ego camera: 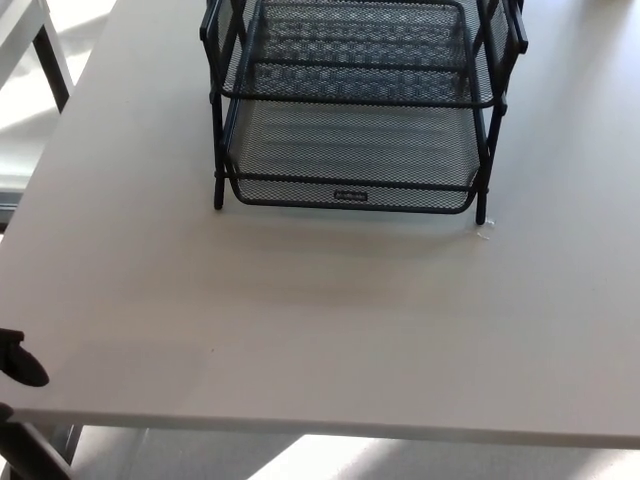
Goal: The robot uses its right hand to grab the drawer kept on the middle of the desk and pull it out towards the robot
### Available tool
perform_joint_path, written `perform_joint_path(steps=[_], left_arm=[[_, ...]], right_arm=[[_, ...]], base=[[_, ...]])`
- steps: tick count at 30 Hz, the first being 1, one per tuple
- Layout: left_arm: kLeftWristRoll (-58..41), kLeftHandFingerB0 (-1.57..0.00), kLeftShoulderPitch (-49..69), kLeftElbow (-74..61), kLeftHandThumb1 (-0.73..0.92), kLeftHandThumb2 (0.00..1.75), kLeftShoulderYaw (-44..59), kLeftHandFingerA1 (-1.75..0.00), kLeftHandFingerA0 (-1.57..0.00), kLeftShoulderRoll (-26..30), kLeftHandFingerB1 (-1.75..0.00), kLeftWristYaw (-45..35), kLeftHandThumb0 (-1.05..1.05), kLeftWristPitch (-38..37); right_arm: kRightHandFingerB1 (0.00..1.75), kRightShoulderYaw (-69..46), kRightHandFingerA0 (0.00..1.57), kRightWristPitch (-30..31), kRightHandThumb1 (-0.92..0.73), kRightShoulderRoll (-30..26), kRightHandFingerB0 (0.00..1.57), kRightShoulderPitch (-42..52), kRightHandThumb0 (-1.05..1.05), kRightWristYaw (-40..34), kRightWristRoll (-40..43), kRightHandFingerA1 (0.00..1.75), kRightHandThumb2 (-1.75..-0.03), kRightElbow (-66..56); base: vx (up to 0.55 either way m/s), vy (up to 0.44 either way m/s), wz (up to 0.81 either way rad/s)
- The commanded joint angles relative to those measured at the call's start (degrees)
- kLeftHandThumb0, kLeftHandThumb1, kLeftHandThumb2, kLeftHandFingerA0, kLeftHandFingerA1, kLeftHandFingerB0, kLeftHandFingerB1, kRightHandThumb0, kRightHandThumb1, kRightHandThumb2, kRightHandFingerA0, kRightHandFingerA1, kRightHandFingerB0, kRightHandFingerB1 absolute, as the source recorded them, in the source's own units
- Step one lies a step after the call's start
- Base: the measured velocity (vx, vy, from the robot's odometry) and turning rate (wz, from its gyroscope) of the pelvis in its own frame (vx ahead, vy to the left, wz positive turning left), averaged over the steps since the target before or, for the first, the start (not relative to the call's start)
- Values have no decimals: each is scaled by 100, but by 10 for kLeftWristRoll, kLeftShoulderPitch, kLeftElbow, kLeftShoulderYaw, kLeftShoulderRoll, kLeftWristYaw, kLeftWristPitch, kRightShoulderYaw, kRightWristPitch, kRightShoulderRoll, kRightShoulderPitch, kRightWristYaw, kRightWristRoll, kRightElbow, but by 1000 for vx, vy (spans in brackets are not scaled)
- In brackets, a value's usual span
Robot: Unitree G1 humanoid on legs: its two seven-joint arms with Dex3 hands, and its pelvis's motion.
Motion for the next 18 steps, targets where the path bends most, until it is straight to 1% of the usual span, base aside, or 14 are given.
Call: perform_joint_path(steps=[1,2,4,5,6,7,9,10,12,13,14,16,17,18], left_arm=[[8,-82,4,1,56,56,8,-81,-76,8,-59,-9,-25,-11],[11,-82,5,-1,56,57,8,-81,-76,9,-59,-9,-26,-7],[10,-82,4,1,56,57,8,-81,-76,9,-59,-8,-25,-11],[10,-82,4,2,56,56,8,-83,-76,8,-60,-8,-26,-12],[7,-82,4,2,56,57,8,-82,-76,8,-60,-9,-26,-11],[4,-82,4,1,56,57,8,-82,-76,6,-60,-12,-26,-8],[7,-82,4,0,57,57,8,-83,-76,7,-60,-12,-27,-7],[7,-82,5,-1,57,57,8,-82,-76,8,-60,-12,-26,-6],[10,-82,3,3,56,57,8,-85,-76,6,-60,-7,-25,-12],[9,-82,3,3,56,56,8,-87,-76,6,-61,-7,-26,-12],[8,-82,3,2,56,56,8,-87,-76,6,-61,-9,-26,-11],[4,-82,2,5,56,56,8,-86,-76,5,-61,-10,-25,-15],[8,-84,-2,10,54,56,5,-88,-78,-1,-62,-3,-24,-21],[10,-82,0,4,55,56,5,-87,-76,-1,-61,-6,-25,-12]], right_arm=[[33,-4,34,51,-58,14,24,-63,-59,13,-27,51,-57,-175],[43,4,29,81,-47,17,17,-76,-61,36,-28,54,-81,-215],[41,9,29,81,-46,18,16,-88,-57,56,-15,54,-78,-233],[42,14,24,89,-46,19,15,-94,-59,64,-15,51,-79,-245],[30,34,23,93,-59,20,22,-119,-54,79,-18,44,-59,-272],[30,55,23,84,-59,21,22,-144,-54,92,-20,44,-59,-294],[32,73,20,91,-61,34,20,-168,-58,95,-23,43,-58,-297],[31,83,19,79,-61,36,21,-178,-59,95,-26,46,-59,-301],[33,128,16,91,-65,51,18,-219,-65,114,-53,48,-60,-340],[32,152,21,100,-57,65,23,-242,-60,124,-65,45,-58,-356],[32,173,21,107,-57,82,23,-263,-60,124,-77,45,-58,-366],[30,187,20,117,-56,94,21,-278,-56,140,-70,43,-58,-371],[41,218,17,126,-41,110,14,-305,-59,147,-95,49,-75,-367],[39,224,15,123,-47,125,17,-313,-53,159,-67,43,-69,-365]], base=[[0,0,0],[0,0,0],[0,0,0],[0,0,0],[0,0,0],[0,0,0],[0,0,0],[0,0,0],[0,0,0],[0,0,0],[0,0,0],[0,0,0],[0,0,0],[0,0,0]])
